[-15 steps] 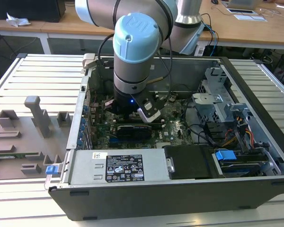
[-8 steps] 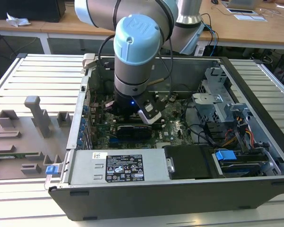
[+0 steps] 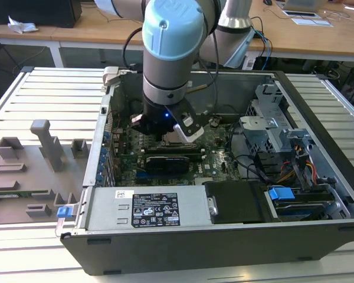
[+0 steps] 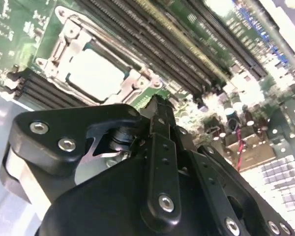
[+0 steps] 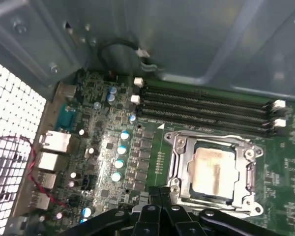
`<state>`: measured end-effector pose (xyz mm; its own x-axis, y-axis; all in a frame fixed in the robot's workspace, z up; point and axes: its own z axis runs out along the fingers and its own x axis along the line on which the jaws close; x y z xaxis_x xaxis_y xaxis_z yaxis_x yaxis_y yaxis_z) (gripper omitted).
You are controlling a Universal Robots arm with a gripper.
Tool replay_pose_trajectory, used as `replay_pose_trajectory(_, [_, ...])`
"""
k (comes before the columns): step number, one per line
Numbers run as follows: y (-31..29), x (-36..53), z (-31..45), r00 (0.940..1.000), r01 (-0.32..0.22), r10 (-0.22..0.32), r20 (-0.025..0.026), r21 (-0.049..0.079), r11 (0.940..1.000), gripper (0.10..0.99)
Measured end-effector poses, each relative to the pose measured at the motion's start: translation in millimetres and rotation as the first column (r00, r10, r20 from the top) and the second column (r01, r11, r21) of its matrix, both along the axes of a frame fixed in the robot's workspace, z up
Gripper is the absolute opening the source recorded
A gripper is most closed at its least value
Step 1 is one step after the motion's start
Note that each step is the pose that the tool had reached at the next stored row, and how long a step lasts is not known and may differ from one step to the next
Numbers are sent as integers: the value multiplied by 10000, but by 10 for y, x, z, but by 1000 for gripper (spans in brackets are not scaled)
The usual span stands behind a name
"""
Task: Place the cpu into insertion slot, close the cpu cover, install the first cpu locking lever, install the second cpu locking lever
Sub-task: 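Install the second cpu locking lever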
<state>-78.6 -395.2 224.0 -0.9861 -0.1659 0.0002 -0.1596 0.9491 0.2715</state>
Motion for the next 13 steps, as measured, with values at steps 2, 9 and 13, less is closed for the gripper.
replay_pose_trajectory(2, [33, 38, 0, 10000, 1, -1, -3, -112, 9999, 106])
replay_pose_trajectory(9, [118, 337, -32, 9999, -4, -5, -158, -602, 9982, 106])
replay_pose_trajectory(13, [210, 539, -68, 9997, -12, -13, -236, -1073, 9942, 106])
